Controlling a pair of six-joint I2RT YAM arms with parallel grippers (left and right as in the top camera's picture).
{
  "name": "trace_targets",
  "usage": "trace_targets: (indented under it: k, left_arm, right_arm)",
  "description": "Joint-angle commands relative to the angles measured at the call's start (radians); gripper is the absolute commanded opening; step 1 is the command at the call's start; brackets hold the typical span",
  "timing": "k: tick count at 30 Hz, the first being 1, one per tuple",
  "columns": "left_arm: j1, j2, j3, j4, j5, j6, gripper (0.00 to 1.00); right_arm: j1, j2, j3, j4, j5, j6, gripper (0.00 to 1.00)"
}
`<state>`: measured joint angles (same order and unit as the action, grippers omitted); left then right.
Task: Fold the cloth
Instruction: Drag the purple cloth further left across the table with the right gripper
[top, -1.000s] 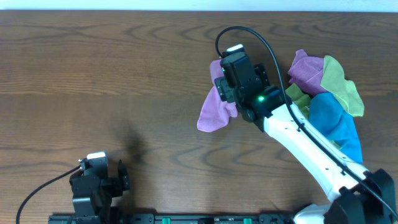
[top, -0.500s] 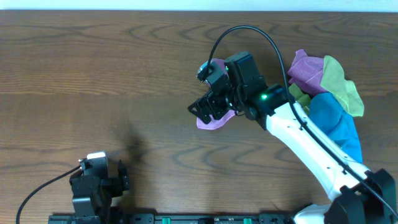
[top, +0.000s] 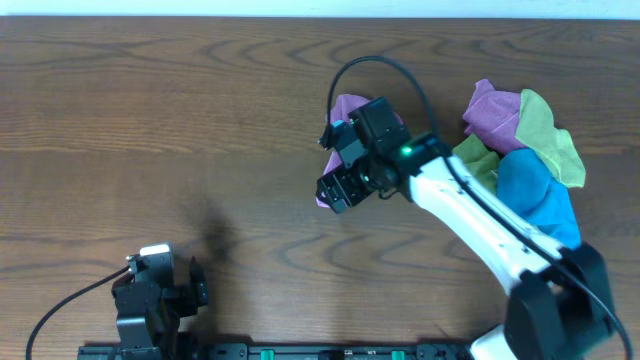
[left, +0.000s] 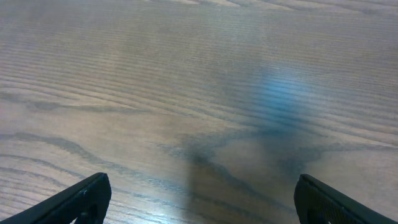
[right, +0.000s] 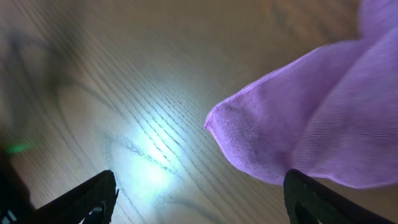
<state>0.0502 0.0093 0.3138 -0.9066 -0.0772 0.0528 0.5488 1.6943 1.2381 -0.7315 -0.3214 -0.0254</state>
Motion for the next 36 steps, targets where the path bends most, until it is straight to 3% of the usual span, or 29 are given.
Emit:
trace_targets:
  k: [1,23,30,36]
  left_arm:
    - [-0.005,-0.005,-0.016,-0.028,0.0,0.007,0.95]
    - [-0.005,-0.005,-0.016,-0.028,0.0,0.007,0.95]
    - [-0.005,-0.005,-0.016,-0.028,0.0,0.007,0.95]
    - [-0.005,-0.005,-0.016,-0.028,0.0,0.007,0.95]
  right_arm:
    - [0.022,0.066,0.007,0.014,0.004,0.018,0.85]
    - [0.028,0.255,0.007,0.056,0.097,-0.037,0.79]
    - [0.029,0.272,0.007,0.081,0.097,-0.04,0.61]
    - [0.029,0.272,0.007,0.091,0.097,-0.04,0.53]
